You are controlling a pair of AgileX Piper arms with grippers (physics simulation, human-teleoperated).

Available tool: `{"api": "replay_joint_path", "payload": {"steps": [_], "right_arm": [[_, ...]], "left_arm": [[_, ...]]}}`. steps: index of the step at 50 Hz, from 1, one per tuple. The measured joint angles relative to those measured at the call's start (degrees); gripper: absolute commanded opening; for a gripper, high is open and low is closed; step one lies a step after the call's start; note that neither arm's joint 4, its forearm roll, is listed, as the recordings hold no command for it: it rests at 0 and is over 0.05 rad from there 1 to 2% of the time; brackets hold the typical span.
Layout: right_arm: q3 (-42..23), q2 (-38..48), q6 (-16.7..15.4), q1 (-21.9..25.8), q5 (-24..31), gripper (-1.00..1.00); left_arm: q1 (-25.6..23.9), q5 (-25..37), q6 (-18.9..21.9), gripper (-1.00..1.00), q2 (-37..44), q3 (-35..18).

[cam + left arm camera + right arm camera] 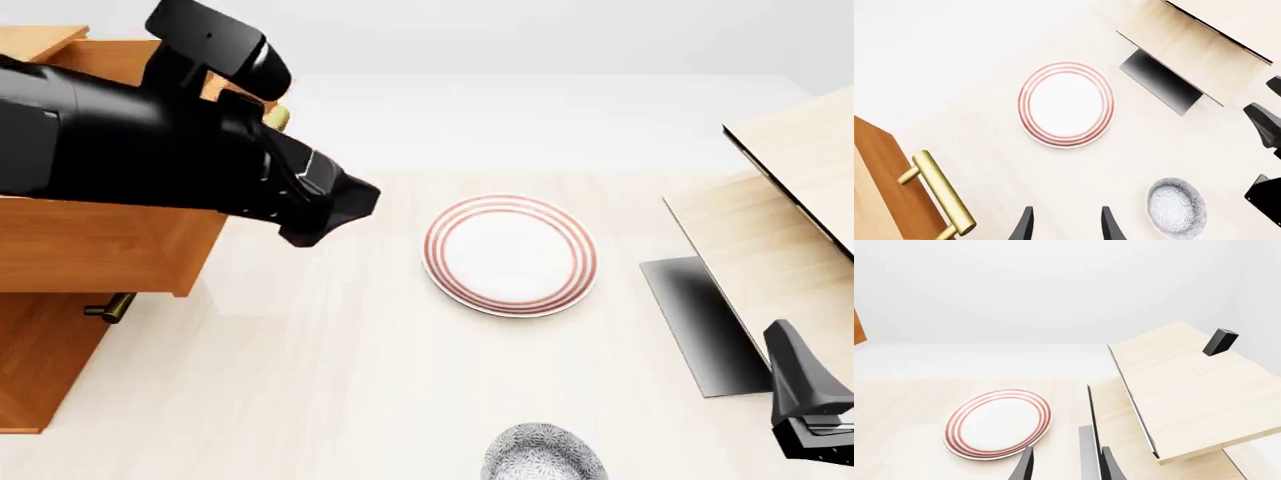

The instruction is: Open the top drawer of the cabinet and put the bowl in it.

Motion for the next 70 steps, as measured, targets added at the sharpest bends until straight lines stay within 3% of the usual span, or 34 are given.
{"api": "replay_joint_path", "payload": {"steps": [36, 70], "right_arm": [[0.0, -0.01, 0.0, 0.0, 0.0, 1.0], [0.0, 0.0, 0.0, 0.0, 0.0, 1.0]], "left_arm": [[-7.67, -14.0, -5.15, 1.0, 6.38, 11.81], [-12.81, -20.28, -9.96, 1.0, 14.25, 14.52]]}}
